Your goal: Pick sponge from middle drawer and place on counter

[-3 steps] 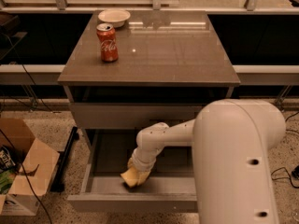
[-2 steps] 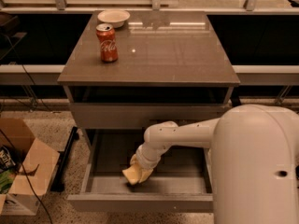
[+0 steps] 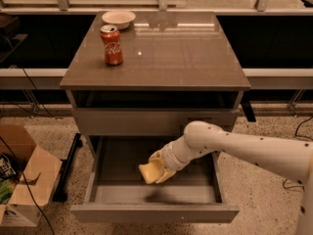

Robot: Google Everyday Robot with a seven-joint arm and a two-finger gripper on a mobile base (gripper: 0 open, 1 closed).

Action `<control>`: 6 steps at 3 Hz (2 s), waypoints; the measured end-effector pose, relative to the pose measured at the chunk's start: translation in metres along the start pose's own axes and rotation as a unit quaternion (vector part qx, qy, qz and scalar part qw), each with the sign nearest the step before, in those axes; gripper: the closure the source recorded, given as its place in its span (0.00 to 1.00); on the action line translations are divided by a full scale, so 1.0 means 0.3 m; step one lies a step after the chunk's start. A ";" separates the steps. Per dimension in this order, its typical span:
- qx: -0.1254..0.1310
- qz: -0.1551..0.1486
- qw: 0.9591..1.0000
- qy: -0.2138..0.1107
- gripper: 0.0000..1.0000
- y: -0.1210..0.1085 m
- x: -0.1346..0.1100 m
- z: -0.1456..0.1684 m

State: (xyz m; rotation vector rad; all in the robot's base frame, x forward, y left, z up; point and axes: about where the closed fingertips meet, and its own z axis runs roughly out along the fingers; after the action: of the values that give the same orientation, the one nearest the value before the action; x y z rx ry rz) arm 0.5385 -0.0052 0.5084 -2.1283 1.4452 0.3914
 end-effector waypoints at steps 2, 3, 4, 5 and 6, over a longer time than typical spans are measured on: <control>0.111 -0.034 0.992 0.053 1.00 0.006 -0.159 -0.561; 0.133 -0.078 0.983 0.102 1.00 -0.065 -0.241 -0.757; 0.141 -0.143 0.970 0.134 1.00 -0.209 -0.318 -0.914; 0.154 -0.219 0.947 0.178 1.00 -0.467 -0.479 -1.104; 0.164 -0.221 0.946 0.171 1.00 -0.482 -0.510 -1.113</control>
Offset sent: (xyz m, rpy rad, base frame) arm -0.0460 -0.0861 0.2453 -0.0518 -0.3774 -0.1158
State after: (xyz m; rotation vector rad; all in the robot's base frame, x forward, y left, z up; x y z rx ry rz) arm 0.5940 -0.0389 0.8978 -2.2190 1.0554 -0.3783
